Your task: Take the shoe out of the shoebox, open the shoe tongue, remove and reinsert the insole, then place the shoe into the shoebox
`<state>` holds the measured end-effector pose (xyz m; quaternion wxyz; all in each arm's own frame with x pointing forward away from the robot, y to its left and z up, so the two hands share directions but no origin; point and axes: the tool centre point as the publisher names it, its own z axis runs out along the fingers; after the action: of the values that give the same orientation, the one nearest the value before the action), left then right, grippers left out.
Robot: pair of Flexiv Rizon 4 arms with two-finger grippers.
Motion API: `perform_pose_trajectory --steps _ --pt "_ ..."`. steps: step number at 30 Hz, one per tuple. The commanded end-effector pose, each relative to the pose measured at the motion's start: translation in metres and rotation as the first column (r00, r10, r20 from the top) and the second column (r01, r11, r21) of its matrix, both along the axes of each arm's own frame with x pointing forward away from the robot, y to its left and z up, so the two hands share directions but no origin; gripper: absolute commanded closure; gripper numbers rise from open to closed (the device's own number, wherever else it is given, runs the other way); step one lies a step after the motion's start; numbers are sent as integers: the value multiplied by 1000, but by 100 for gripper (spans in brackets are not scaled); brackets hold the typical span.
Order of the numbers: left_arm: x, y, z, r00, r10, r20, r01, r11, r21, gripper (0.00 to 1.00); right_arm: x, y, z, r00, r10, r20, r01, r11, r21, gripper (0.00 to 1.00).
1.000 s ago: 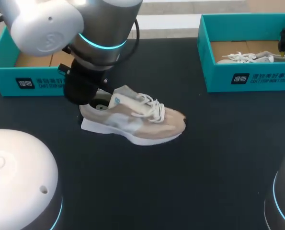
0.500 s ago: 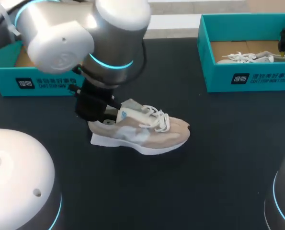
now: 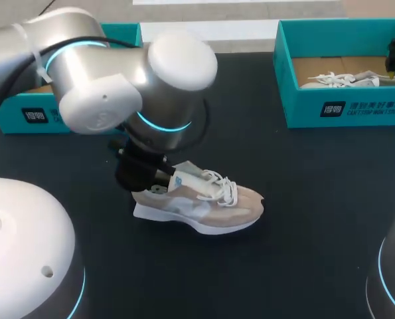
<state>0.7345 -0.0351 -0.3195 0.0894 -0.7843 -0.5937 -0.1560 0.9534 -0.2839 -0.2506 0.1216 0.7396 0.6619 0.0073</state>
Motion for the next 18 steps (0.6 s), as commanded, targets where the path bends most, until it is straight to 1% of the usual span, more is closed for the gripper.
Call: perform_pose_trajectory --steps 1,4,6,7,8,18 --pt "-5 2 -14 1000 -6 12 6 1000 -7 100 0 0 0 1000 -1 1 1 1000 0 0" --pt "-7 2 -23 999 -3 42 4 1000 -14 100 0 0 0 1000 -1 1 1 1000 0 0" --pt "-9 2 -27 995 6 96 -4 1000 -23 100 0 0 0 1000 -1 1 1 1000 0 0" --pt "-10 2 -30 996 4 92 -2 1000 -25 100 0 0 0 1000 -1 1 1 1000 0 0" --pt "-10 2 -32 993 13 119 -10 1000 -23 100 0 0 0 1000 -1 1 1 1000 0 0" --pt "-7 0 -47 992 31 125 -28 999 -24 100 0 0 0 1000 -1 1 1 1000 0 0"
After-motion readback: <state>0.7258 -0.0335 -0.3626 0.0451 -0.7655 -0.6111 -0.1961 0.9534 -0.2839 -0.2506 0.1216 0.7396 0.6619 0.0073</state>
